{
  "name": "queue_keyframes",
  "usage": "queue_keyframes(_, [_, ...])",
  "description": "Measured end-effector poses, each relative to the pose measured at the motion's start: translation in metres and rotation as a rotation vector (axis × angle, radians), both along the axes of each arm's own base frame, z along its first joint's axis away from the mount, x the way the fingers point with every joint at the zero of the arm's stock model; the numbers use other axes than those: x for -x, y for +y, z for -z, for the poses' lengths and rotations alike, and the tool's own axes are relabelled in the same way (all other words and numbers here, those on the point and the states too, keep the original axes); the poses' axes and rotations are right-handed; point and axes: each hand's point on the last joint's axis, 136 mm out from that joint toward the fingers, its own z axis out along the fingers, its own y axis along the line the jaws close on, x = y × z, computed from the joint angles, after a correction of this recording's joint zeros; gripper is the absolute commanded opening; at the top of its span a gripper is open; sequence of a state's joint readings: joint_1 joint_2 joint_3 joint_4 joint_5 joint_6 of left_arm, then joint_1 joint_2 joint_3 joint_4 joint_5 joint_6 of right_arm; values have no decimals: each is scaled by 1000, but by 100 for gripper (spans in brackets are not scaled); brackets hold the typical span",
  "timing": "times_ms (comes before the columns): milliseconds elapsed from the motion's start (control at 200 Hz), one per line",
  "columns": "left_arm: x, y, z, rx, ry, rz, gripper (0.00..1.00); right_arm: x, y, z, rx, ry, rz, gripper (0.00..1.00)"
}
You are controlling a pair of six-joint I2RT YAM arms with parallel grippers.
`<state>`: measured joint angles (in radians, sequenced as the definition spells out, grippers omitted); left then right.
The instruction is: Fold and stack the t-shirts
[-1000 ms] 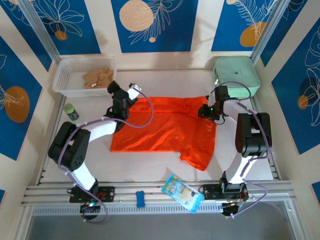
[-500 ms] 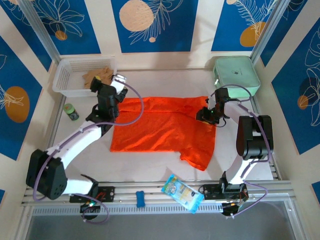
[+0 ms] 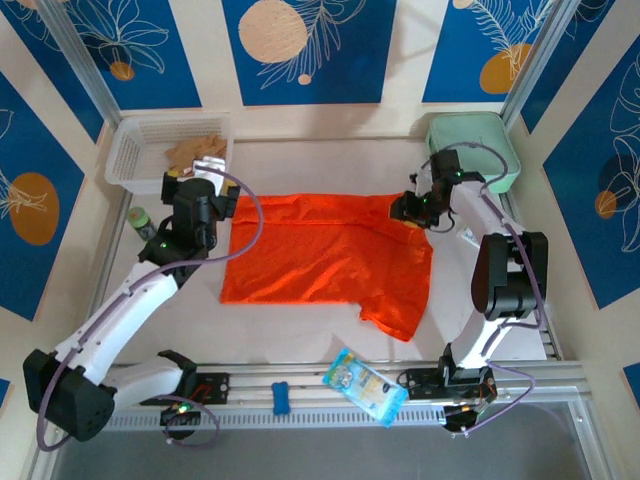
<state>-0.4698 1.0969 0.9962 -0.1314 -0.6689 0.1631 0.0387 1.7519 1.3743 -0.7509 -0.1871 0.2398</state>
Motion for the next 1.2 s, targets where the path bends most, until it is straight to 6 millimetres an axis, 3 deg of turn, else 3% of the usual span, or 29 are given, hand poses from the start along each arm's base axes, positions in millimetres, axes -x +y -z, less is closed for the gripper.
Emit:
queue_keyframes(80, [3, 1, 3, 18, 15, 0, 99, -30, -1, -15, 1, -45, -2, 43])
queue_keyframes(150, [5, 0, 9, 24, 38, 1, 99, -57, 0, -14, 1, -68, -14, 40])
queue_keyframes(210, [6, 0, 14, 28, 58, 1, 99, -73, 2, -1, -3, -55, -28, 34])
queue_keyframes(360, [6, -2, 21, 37, 87, 7, 99, -96, 7, 42, -11, 23, -67, 2])
queue_keyframes(425, [6, -2, 23, 37, 95, 7, 99, -101, 9, 59, -10, 58, -76, 0])
queue_keyframes(570, [6, -3, 23, 41, 99, 11, 99, -99, 13, 77, -8, 113, -86, 0])
queue_keyframes(805, [7, -5, 29, 48, 121, 15, 99, -90, 23, 81, -6, 141, -111, 0])
queue_keyframes(991, [7, -5, 30, 48, 124, 16, 99, -65, 31, 102, -8, 223, -129, 0])
queue_keyframes(1201, [7, -6, 30, 51, 125, 21, 99, -40, 42, 85, -12, 240, -128, 0])
